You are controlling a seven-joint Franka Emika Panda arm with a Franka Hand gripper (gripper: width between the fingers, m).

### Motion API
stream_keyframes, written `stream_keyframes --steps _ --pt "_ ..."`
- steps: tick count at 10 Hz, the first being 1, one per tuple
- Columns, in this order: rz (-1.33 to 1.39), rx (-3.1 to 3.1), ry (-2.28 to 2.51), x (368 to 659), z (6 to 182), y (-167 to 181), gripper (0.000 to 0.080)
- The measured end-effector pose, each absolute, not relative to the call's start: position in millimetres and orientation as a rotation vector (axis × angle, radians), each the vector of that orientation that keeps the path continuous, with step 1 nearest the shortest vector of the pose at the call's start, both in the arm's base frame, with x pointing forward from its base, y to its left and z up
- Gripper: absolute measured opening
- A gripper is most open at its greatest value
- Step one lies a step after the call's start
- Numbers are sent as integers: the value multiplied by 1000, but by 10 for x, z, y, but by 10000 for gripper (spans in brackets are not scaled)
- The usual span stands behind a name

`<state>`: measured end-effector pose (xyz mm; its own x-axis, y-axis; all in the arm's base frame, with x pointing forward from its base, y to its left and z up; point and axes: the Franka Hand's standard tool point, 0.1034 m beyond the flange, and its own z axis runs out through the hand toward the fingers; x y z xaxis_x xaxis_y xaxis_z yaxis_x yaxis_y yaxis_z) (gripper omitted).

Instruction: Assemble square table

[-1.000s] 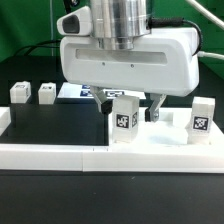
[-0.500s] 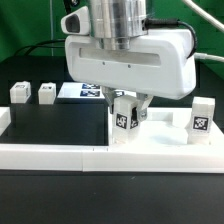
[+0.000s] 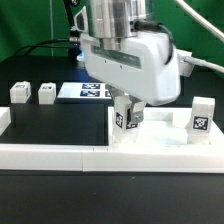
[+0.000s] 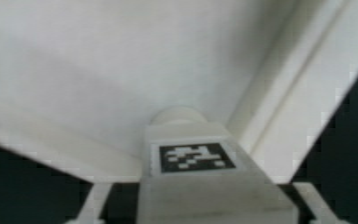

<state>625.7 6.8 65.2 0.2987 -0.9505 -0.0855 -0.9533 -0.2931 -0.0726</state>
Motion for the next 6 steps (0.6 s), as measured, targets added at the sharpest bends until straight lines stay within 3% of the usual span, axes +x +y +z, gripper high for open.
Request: stream_keyframes --steps 6 --pt "121 -1403 2585 6262 655 76 291"
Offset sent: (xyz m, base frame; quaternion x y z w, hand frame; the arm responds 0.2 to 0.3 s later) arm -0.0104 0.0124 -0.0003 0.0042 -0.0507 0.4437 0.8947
